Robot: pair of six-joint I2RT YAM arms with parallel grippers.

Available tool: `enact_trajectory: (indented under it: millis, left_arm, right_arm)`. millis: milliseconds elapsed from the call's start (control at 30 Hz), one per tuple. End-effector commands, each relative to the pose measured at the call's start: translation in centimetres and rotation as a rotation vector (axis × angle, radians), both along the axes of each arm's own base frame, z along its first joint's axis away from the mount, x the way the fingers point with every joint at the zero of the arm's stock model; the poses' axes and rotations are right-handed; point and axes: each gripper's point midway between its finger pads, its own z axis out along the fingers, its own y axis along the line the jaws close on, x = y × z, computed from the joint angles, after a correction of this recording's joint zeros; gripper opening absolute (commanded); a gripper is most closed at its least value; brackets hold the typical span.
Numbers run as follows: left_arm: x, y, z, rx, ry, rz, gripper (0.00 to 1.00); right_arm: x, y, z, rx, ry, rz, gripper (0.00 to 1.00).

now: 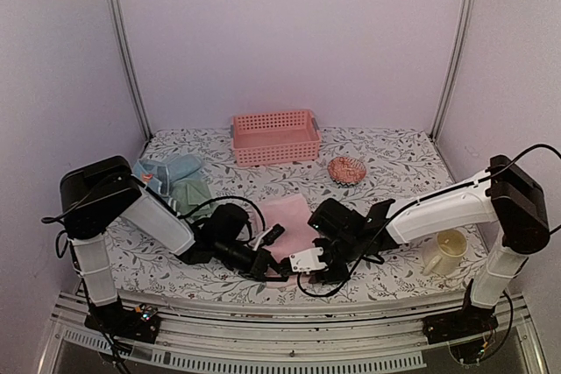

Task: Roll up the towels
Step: Roll the towel at the center of the board.

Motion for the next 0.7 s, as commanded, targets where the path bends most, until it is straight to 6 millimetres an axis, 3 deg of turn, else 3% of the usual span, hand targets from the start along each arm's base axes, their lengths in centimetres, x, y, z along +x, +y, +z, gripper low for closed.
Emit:
enact_trajectory:
  millis: [0, 67, 167, 233, 367, 467, 600, 667]
  left_arm:
    - [-0.3, 1.7, -2.6, 0.094, 0.051, 0.039, 0.0]
    - [-0.2, 1.7, -2.5, 0.092, 0.042, 0.036, 0.0]
    - [0.1, 1.7, -1.4, 0.079, -0.029, 0.019, 0.0]
    - [0.7, 2.4, -0.3, 0.084, -0.124, 0.037, 0.12]
    - [1.3, 4.1, 2.5, 0.119, -0.403, 0.077, 0.25]
    - [-0.1, 4.7, 4.1, 0.141, -0.648, 0.055, 0.29]
    - [-2.0, 5.7, 3.8, 0.185, -0.832, 0.02, 0.3]
    - [-3.0, 5.2, 4.0, 0.195, -0.929, -0.037, 0.29]
  right_arm:
    - [0.7, -0.2, -1.5, -0.035, -0.05, -0.006, 0.3]
    - [0.2, -0.5, -2.0, -0.048, -0.021, 0.007, 0.13]
    - [-1.4, -0.8, -2.4, -0.071, 0.093, 0.037, 0.06]
    - [-2.9, -0.5, -1.5, -0.05, 0.24, 0.057, 0.04]
    - [-4.3, -1.1, -0.2, -0.062, 0.537, 0.023, 0.03]
    - [-3.6, -1.0, 0.3, -0.06, 0.718, -0.018, 0.03]
    - [-2.7, -1.1, -0.2, -0.094, 0.985, -0.087, 0.03]
    - [-2.1, -0.9, -0.6, -0.104, 1.075, -0.107, 0.03]
